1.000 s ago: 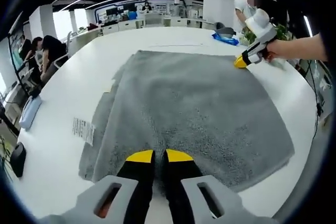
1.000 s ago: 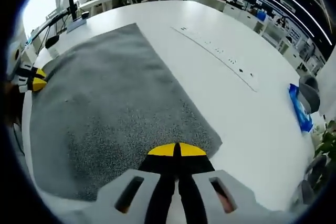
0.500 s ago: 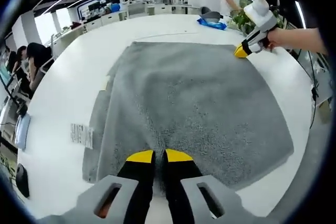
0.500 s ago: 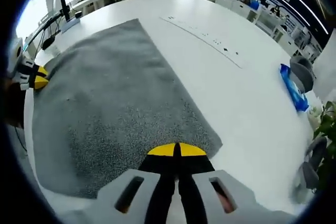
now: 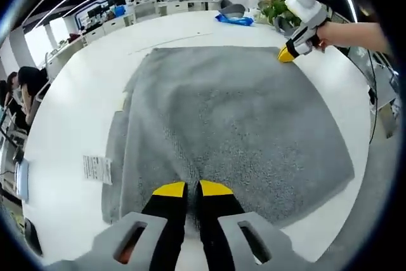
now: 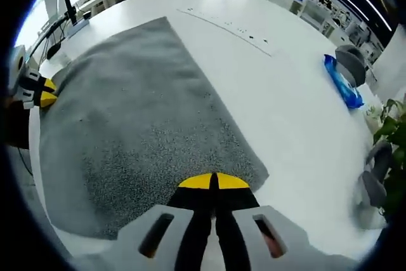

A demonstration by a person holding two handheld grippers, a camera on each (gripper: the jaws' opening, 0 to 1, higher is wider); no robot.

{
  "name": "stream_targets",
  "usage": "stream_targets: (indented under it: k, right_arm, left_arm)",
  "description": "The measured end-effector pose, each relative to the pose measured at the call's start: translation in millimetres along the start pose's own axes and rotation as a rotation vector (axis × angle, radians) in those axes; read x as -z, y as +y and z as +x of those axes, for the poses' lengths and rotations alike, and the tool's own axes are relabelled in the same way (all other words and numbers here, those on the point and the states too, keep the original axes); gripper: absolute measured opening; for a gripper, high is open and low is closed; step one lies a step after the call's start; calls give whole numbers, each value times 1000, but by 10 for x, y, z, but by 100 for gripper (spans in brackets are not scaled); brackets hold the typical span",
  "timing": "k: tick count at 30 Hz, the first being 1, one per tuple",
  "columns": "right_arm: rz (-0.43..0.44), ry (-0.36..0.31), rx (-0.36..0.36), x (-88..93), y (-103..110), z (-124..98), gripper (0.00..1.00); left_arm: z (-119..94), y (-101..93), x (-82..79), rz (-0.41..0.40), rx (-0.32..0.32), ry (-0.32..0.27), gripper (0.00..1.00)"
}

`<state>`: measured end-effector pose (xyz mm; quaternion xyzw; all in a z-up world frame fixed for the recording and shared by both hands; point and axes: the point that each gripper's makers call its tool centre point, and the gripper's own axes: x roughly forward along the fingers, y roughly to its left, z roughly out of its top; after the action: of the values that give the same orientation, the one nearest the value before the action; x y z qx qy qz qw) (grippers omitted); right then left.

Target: Fold the towel on the table until its edges align and the towel forms a compact rectangular stack.

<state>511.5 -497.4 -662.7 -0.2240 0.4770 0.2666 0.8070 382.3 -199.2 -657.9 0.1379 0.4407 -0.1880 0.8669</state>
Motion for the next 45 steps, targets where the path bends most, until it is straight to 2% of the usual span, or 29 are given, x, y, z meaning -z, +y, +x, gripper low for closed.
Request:
stream_targets:
  k: [8, 14, 21, 26, 34, 40, 42, 45]
  right_arm:
    - [24, -1, 15, 169, -43, -71, 0]
    - [9, 1, 50, 249, -58, -106, 0]
    - [63, -8, 60, 358, -86, -159, 0]
    - [65, -1, 71, 441, -72, -198, 0]
    - [88, -13, 82, 551, -53, -262, 0]
    - [84, -9, 91, 643, -4, -312, 0]
    - [87, -6, 97, 675, 9, -328, 0]
    - [85, -19, 109, 716, 23, -353, 0]
  left_arm:
    - [42, -113, -64, 80, 19, 40, 6]
    - [69, -138, -94, 94, 38, 59, 6]
    - [103, -180, -141, 167, 49, 83, 6]
    - [132, -170, -179, 163, 67, 96, 6]
    - [152, -194, -224, 204, 40, 103, 6]
    - [181, -178, -256, 212, 58, 141, 6]
    - [190, -190, -263, 251, 55, 153, 6]
    - [199, -200, -277, 269, 47, 162, 6]
